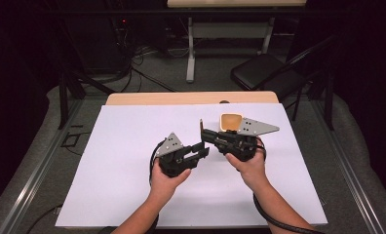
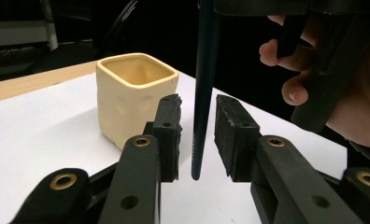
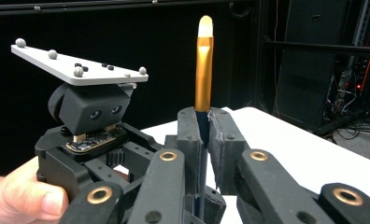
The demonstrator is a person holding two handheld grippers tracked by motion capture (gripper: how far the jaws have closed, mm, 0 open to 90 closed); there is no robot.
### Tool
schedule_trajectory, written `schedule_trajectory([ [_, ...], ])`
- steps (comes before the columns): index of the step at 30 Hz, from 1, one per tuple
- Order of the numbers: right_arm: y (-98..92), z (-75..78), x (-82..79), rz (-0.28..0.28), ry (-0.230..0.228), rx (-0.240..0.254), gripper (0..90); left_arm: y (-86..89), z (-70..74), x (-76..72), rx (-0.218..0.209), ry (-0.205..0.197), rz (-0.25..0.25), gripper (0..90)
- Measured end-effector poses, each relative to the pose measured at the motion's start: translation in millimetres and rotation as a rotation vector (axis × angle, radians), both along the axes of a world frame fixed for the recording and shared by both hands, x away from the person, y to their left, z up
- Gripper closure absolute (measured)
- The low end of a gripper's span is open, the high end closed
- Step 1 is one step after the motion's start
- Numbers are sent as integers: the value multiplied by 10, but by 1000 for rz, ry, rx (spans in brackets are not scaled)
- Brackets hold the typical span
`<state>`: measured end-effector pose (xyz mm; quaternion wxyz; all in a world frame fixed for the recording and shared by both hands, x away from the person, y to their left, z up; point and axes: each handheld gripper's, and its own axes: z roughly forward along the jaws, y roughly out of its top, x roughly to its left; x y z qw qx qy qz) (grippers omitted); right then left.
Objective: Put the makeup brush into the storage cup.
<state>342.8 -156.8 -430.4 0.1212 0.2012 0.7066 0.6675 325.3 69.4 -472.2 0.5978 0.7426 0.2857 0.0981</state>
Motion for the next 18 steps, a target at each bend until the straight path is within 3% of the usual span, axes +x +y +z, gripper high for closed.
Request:
schedule_trajectory([
  [18,-5,-31,-5,-12,6,28,833,-1,-1,-15,-7,-4,5,797],
])
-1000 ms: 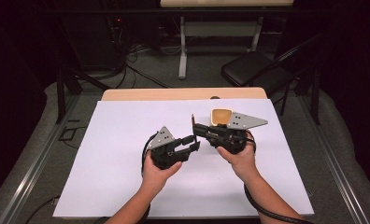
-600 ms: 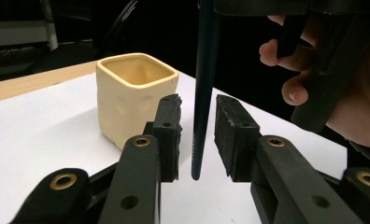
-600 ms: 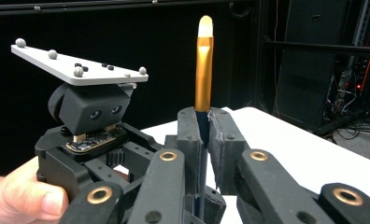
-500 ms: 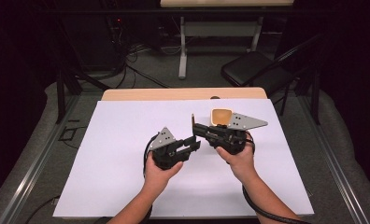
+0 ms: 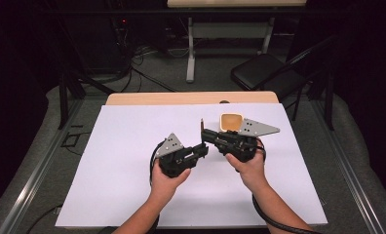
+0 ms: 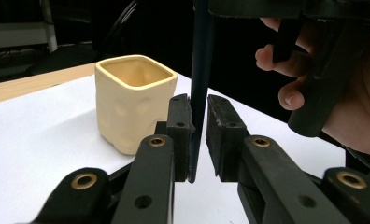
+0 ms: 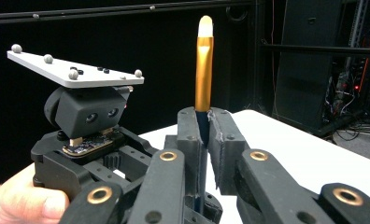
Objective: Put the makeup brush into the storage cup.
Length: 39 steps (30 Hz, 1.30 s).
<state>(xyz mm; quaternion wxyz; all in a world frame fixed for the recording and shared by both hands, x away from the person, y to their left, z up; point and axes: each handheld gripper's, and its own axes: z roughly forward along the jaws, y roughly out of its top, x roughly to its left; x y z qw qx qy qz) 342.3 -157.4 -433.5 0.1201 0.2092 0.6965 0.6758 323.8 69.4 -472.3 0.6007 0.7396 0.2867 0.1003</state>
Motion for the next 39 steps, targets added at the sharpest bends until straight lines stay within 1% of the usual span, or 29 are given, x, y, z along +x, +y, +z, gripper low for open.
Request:
schedule_trajectory([
  [4,-4,-1,-1,-3,2,4,833,1,-6,2,-11,0,-3,816],
  [10,-6,-7,0,-3,3,6,833,5,-9,6,-12,0,-8,836],
  [11,-6,-7,0,-3,3,6,833,9,-8,7,-9,2,-17,836],
  [12,-7,-11,4,0,5,7,833,1,-8,1,-3,-1,-1,837],
  [20,-8,-13,14,6,11,2,832,4,-6,-1,14,-10,-6,841],
  [27,-8,-3,16,13,17,2,829,9,-1,-1,18,-15,-6,842],
  [30,-11,3,22,15,25,-3,787,10,-2,-2,21,-17,-8,842],
  [31,-11,3,22,15,25,-3,787,10,-2,-2,23,-17,-10,842],
  [32,-9,9,25,24,28,-2,757,9,-3,-3,25,-18,-9,842],
  [34,-5,12,23,22,28,-6,748,8,-2,-6,31,-19,-8,842],
  [36,-3,23,28,21,29,-15,699,7,-2,-9,34,-20,-7,842],
  [37,-3,23,28,21,29,-15,699,8,-1,-10,36,-22,-6,842],
  [38,4,29,32,17,30,-21,672,13,-2,-5,31,-22,-21,842],
  [39,4,29,32,17,30,-21,672,13,-2,-6,34,-23,-21,842],
])
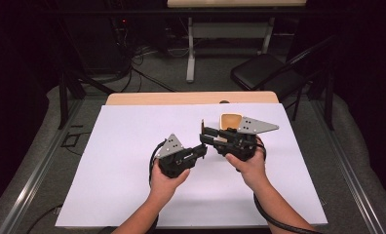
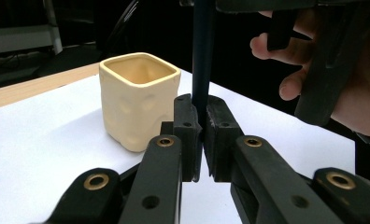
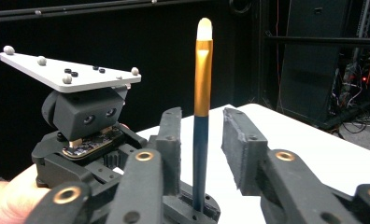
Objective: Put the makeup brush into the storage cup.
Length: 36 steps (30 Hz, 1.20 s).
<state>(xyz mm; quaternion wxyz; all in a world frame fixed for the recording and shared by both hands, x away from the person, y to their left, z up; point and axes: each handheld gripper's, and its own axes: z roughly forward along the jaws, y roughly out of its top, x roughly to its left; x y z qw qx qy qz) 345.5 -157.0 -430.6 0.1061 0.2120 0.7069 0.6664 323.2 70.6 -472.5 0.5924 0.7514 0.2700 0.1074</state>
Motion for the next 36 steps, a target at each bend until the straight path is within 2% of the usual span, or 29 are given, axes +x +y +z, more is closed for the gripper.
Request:
schedule_trajectory([
  [1,5,6,-4,-2,-2,-10,656,-6,0,-7,7,-6,14,842],
  [10,18,16,4,-7,23,-31,609,-12,-8,-17,29,-16,22,842],
  [27,35,85,2,-13,18,-18,633,-40,-30,-26,39,-20,6,842],
  [36,44,117,-3,-15,11,-13,665,-50,-45,-22,41,-19,21,842],
])
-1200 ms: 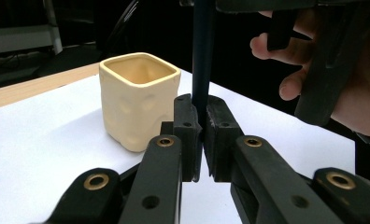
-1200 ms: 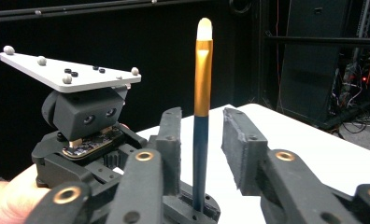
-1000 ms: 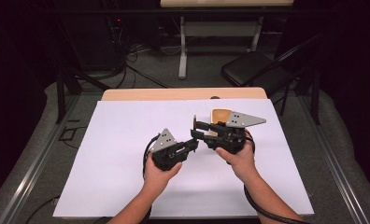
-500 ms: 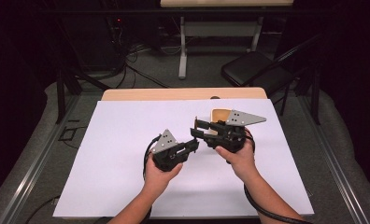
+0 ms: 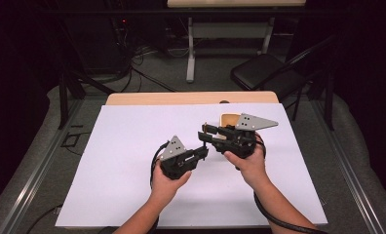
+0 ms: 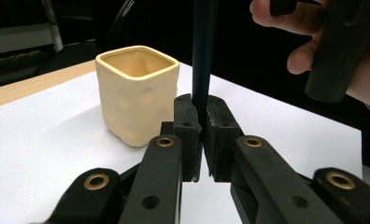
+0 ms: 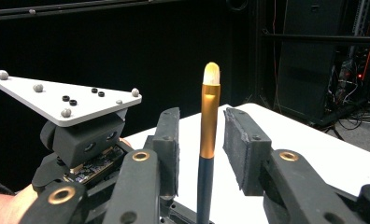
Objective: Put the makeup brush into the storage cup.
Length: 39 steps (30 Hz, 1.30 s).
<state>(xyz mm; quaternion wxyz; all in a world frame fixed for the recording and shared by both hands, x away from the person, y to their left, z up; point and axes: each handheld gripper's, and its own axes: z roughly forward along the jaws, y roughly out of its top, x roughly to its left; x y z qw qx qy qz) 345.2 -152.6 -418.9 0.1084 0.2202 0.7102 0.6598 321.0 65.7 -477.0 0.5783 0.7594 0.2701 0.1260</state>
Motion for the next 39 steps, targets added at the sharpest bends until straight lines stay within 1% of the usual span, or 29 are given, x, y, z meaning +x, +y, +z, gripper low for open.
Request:
schedule_trajectory([
  [1,1,1,-1,0,0,0,667,3,-1,4,-2,1,-8,843],
  [13,18,-7,0,0,1,-3,722,4,-8,6,-4,7,-11,842],
  [20,15,-7,-3,-3,-4,-1,766,4,-14,8,-7,10,-8,842],
  [21,13,-7,-3,-3,-5,-1,774,1,-15,5,-7,9,-1,842],
  [23,12,-8,-3,-5,-6,-1,786,4,-17,8,-7,10,-8,842],
  [25,9,-10,-1,-4,-6,-3,793,2,-17,5,-6,8,-1,842],
  [26,8,-12,1,-2,-7,-5,805,6,-18,9,-9,10,-13,842],
  [29,8,-13,-1,1,-8,-5,824,4,-20,8,-10,10,-13,842],
  [39,6,-15,-1,0,-11,-7,834,7,-21,9,-8,9,-12,842],
])
